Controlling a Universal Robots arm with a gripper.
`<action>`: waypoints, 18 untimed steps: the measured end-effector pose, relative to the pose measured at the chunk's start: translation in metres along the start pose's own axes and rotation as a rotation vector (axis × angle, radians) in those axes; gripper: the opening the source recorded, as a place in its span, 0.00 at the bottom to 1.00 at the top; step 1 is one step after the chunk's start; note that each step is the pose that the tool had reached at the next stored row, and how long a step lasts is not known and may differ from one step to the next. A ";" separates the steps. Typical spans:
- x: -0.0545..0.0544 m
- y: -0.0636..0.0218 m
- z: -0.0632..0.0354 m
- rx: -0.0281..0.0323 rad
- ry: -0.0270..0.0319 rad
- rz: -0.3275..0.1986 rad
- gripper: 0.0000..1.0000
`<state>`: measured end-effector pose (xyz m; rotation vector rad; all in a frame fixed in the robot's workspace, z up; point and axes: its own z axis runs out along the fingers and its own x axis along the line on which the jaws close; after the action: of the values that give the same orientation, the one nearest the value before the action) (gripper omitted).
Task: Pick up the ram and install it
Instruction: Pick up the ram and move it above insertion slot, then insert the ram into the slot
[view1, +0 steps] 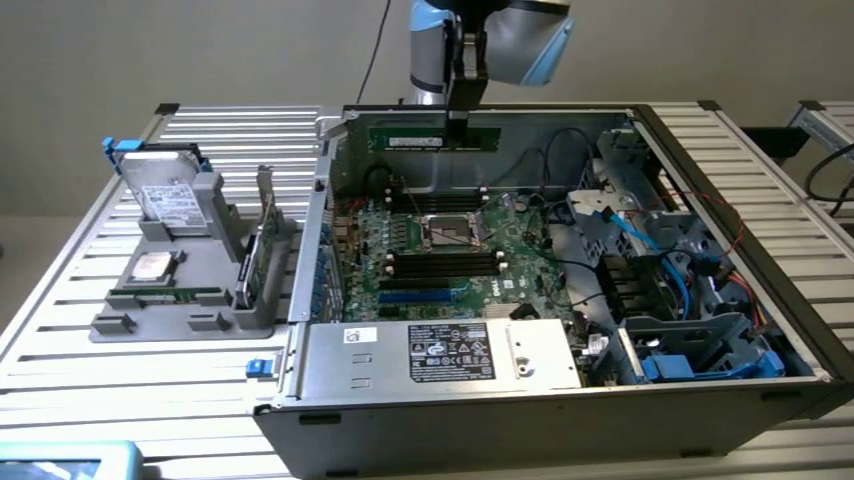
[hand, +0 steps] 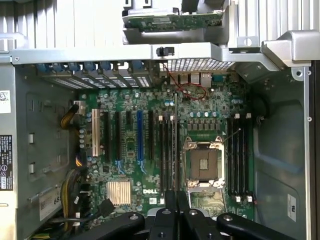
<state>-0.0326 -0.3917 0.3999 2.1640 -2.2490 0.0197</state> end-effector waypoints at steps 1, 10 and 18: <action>-0.001 0.0000 0.0004 0.0000 -0.0004 -0.001 0.12; -0.008 0.0001 0.0088 0.0001 -0.0012 -0.003 0.12; -0.010 -0.0033 0.0158 0.0018 -0.0011 -0.035 0.12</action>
<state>-0.0290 -0.3826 0.3839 2.2039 -2.2125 0.0201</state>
